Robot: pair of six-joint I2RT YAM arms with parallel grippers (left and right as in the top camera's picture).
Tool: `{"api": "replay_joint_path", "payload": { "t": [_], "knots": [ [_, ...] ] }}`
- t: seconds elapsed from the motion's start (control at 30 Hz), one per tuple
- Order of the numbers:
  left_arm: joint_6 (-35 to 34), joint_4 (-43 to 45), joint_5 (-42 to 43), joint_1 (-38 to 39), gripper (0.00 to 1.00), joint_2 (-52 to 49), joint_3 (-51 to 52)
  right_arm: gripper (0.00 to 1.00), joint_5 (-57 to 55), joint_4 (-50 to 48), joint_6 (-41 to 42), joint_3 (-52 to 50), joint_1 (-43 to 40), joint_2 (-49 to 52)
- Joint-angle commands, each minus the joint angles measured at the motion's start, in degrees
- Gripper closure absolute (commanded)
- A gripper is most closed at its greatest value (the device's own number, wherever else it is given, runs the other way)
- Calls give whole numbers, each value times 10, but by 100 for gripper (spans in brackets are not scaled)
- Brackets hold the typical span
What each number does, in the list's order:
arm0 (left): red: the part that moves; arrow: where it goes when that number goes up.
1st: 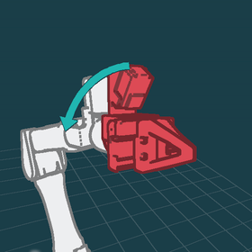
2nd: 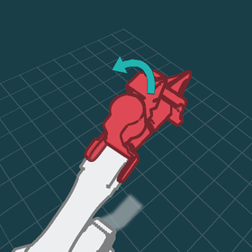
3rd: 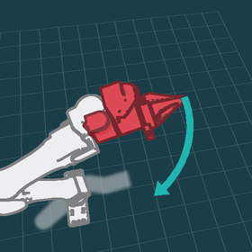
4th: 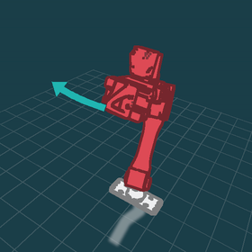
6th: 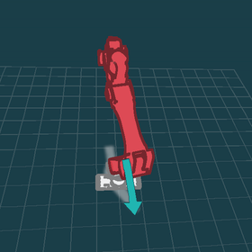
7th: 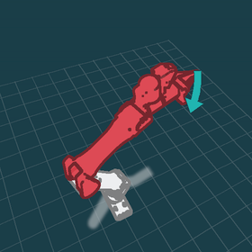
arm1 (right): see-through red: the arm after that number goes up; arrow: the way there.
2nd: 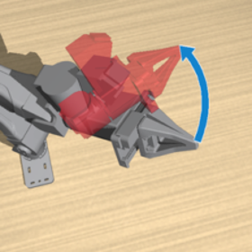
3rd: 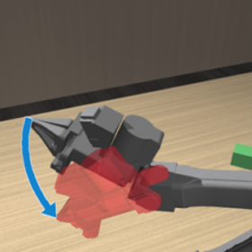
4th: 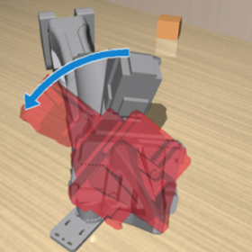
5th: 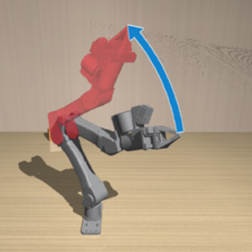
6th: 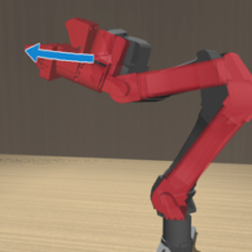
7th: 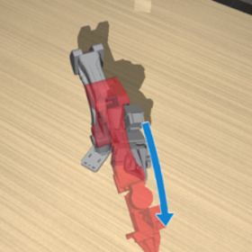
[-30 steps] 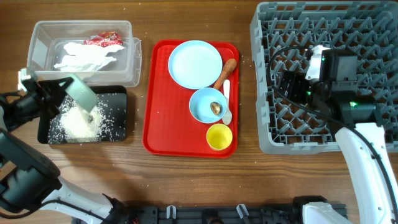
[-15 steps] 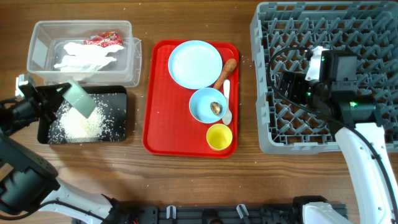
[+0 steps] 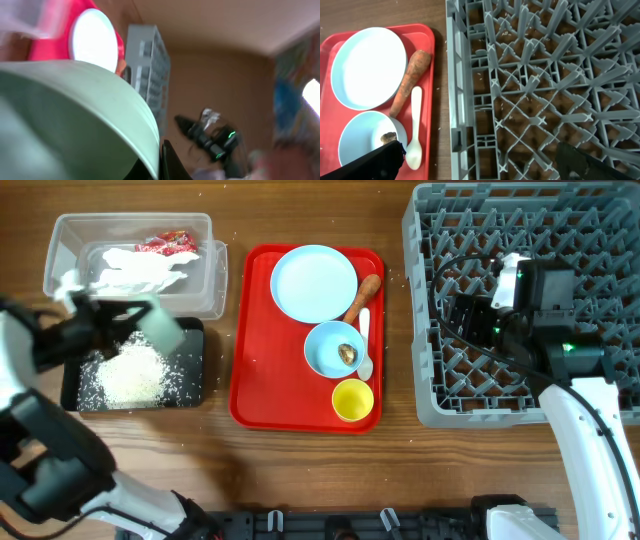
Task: Sort waste into correct bins and load items into the dishwasher rack
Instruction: 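Return the green bowl to the red tray and grasp the light-blue bowl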
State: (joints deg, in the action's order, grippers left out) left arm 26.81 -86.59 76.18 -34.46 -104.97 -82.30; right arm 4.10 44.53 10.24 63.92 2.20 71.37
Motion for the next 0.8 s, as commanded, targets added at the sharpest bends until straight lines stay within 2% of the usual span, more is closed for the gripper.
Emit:
{"api": "replay_joint_path", "payload": {
  "t": [0.0,0.07,0.17,0.23,0.27,0.3,0.43,0.5,0.63,0.7,0.77],
  "knots": [
    [-35,88,-33,134,96,45,-9,0,9,-3,4,12,-2,5],
    [-132,160,-120,215,96,44,-9,0,9,-3,4,12,-2,5],
    [-316,253,-398,363,96,44,-9,0,9,-3,4,12,-2,5],
    [-379,265,-537,421,96,44,-9,0,9,-3,3,12,-2,5],
    [-430,270,-641,470,96,44,-9,0,9,-3,3,12,-2,5],
    [-453,273,-679,497,96,43,-9,0,9,-3,3,12,-2,5],
    [-481,279,-761,583,96,32,-2,0,9,-1,3,12,-2,5],
    [-529,272,-808,615,96,23,10,0,9,1,3,12,-2,5],
    [-603,247,-798,633,96,10,58,0,9,1,3,12,-2,5],
    [-603,276,-775,639,95,10,82,0,9,-1,3,12,-2,5],
    [-603,300,-749,644,88,9,83,0,9,-1,3,12,-2,5]
  ]
}}
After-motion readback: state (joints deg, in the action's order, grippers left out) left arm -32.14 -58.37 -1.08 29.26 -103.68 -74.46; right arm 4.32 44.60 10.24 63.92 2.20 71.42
